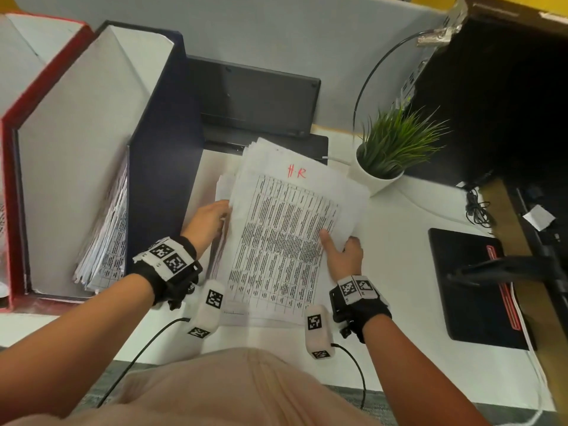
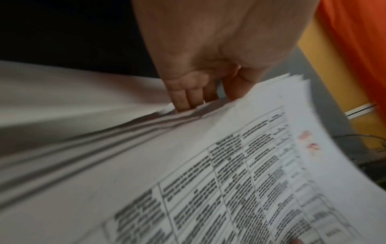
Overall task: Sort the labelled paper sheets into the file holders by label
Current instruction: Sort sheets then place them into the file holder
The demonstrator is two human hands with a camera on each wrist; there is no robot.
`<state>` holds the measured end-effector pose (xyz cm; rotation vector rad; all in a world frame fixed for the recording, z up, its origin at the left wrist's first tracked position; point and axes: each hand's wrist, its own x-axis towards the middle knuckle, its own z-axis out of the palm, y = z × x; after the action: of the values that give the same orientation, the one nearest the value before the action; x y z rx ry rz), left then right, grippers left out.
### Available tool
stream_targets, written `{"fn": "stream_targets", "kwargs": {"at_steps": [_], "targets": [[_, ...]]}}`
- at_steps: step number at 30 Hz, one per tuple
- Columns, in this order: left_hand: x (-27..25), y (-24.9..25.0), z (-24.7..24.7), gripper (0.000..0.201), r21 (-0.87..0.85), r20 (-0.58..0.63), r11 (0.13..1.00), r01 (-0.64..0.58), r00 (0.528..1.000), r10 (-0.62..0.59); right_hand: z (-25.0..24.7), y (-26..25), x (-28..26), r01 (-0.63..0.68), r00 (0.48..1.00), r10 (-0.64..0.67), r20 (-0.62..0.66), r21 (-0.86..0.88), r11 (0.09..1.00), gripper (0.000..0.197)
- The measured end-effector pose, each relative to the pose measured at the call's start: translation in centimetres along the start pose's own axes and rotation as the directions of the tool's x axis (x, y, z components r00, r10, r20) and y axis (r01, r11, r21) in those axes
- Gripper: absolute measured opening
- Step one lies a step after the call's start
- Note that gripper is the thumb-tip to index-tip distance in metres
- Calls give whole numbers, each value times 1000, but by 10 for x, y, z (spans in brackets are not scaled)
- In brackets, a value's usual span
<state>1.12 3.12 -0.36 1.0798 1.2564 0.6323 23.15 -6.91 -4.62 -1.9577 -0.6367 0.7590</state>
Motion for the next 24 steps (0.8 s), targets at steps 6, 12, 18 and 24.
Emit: {"fn": "stream_targets", "kwargs": {"at_steps": [6, 12, 18, 24], "targets": [[-15, 6, 7, 24, 248, 154, 947, -204, 973, 169, 0, -23, -10, 90, 994, -104, 43, 250, 964, 32], [-28, 33, 10, 35, 256, 100, 823, -507, 861, 499, -14, -71, -21, 286, 957, -277, -81, 409, 867, 30], [-42, 46, 9, 36, 168, -66, 751, -639, 753, 655, -20, -101, -31, 390, 914, -388, -117, 513, 764, 31], [-37, 18, 20, 32, 243, -108, 840, -486, 847, 521, -4, -80, -39, 230, 967, -254, -16, 484, 844, 30]]}}
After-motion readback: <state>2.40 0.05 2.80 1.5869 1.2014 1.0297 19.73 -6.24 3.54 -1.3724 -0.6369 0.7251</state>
